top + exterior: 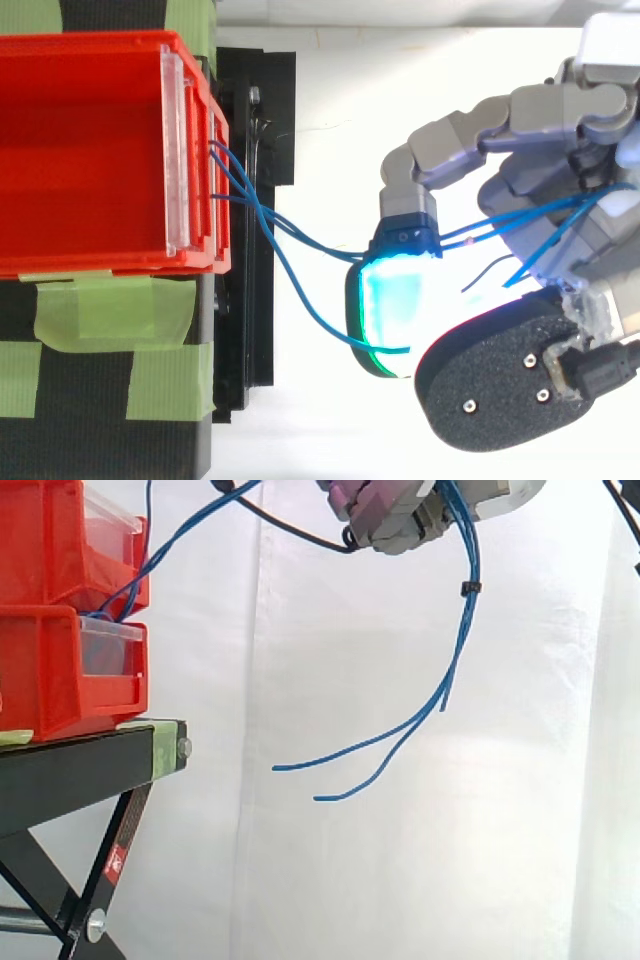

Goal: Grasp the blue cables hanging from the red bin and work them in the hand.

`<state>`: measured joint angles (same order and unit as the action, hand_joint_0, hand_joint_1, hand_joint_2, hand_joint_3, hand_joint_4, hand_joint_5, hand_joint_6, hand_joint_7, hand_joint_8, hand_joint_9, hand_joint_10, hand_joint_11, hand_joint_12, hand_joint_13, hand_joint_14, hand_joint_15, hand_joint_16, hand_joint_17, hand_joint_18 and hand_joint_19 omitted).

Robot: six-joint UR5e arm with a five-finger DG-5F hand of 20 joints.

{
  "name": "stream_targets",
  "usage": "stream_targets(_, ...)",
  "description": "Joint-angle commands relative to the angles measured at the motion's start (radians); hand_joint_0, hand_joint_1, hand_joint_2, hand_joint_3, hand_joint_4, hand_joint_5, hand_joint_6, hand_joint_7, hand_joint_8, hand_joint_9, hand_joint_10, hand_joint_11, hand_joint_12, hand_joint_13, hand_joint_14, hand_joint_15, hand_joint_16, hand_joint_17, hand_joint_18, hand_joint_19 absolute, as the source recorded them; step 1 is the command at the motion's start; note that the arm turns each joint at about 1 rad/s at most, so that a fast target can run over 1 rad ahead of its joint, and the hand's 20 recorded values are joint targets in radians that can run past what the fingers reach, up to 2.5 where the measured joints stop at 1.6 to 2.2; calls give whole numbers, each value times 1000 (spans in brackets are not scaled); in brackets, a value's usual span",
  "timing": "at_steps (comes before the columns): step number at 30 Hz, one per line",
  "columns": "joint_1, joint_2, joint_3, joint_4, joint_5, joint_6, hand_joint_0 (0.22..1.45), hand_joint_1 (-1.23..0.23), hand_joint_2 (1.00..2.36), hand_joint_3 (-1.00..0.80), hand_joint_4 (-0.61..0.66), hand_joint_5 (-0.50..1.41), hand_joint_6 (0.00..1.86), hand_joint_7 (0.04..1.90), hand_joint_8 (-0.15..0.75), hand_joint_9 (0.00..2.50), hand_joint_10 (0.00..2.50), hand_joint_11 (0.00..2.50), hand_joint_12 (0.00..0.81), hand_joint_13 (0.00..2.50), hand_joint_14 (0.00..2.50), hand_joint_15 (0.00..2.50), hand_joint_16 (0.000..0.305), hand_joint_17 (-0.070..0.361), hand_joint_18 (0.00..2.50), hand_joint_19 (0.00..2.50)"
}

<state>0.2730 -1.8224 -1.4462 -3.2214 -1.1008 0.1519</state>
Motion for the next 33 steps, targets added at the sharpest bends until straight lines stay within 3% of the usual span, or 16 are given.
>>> stream_targets(1,0,0,1,0,1,2,873,-709,1016,-79,180,377,600,1254,511,782,2500,2500,522,833,2500,1889,60,134,1199,1374)
stream_targets(33,0,0,0,0,1,0,879,-707,1016,-96,168,369,597,1259,511,782,2500,2500,522,833,2500,1889,60,134,1199,1374)
